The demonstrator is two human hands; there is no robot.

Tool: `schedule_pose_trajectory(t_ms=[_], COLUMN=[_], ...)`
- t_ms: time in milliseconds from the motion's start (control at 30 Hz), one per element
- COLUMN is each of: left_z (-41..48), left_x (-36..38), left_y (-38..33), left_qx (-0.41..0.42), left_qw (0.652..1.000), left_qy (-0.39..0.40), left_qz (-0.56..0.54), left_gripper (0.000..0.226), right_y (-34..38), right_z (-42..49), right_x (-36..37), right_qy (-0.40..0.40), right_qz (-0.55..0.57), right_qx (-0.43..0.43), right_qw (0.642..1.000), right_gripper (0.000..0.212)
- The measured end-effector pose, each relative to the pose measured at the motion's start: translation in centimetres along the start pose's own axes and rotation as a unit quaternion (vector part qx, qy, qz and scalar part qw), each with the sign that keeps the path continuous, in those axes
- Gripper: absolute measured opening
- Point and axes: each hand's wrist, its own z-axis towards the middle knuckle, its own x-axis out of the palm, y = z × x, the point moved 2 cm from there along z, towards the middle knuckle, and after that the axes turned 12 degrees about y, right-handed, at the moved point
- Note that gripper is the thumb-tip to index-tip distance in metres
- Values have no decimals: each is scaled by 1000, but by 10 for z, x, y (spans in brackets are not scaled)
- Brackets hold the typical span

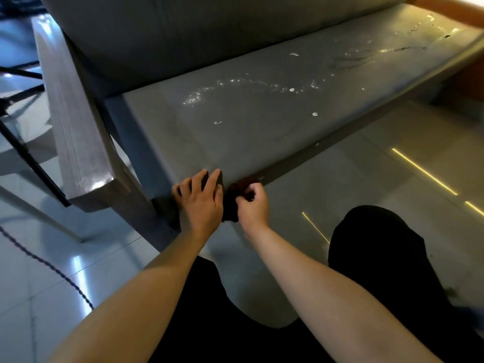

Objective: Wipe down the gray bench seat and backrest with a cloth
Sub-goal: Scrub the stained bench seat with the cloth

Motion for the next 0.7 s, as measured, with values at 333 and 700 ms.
schedule_pose_trajectory(t_ms=[333,700], left_z=[2,-2], left_x=[1,-3], left_y=[0,2], left_qx=[-5,4], left_qw=[1000,1000], left_qy=[15,15], left_qz=[-13,-19], left_gripper=[45,45], right_y=[28,24], right_z=[22,37], right_x=[-22,-38], right_qy=[-81,-144], right_qz=[6,4], right_qx=[49,18], right_qw=[996,989], right_gripper=[22,27])
